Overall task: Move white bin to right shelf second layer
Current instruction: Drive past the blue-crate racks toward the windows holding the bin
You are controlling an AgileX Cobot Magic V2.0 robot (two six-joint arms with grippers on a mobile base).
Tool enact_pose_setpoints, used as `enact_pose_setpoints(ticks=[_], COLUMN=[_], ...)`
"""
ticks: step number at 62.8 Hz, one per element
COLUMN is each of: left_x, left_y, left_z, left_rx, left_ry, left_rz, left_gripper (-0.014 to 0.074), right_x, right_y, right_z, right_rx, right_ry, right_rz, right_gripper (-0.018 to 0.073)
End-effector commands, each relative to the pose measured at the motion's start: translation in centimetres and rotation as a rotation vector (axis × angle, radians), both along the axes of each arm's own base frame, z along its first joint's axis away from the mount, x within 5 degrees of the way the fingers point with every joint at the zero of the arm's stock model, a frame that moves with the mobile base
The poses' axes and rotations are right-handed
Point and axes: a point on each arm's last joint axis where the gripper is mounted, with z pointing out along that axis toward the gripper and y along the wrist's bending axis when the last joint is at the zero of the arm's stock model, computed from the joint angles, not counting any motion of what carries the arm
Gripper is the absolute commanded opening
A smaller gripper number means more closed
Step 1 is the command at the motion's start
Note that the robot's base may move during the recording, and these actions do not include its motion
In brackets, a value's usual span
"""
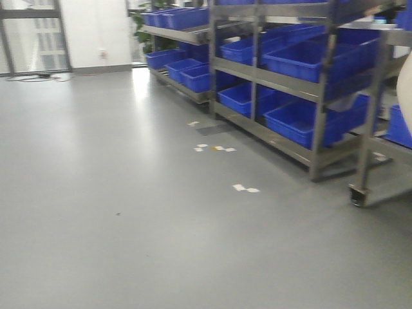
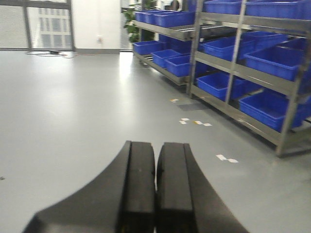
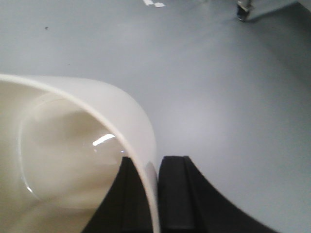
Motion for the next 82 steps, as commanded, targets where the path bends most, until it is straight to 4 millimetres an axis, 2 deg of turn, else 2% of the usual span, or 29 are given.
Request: enact_pose_setpoints(ticks=[1,82], left_x=[-0.06,-0.06], left_y=[0.06,0.06], left_z=[-0.06,-0.06], left_rx=[-0.009,-0.009], left_ry=[-0.077,-0.077], left_rz=[0.003,0.003], left_gripper=[0.0085,0.0085], right_x=[0.4,0.4], right_y=[0.04,0.04], right_z=[1.65,1.65], right_rx=[0.01,0.01], right_ry=[-0.115,-0.115], right_rz=[0.001,0.001], right_gripper=[0.0055,0.0055])
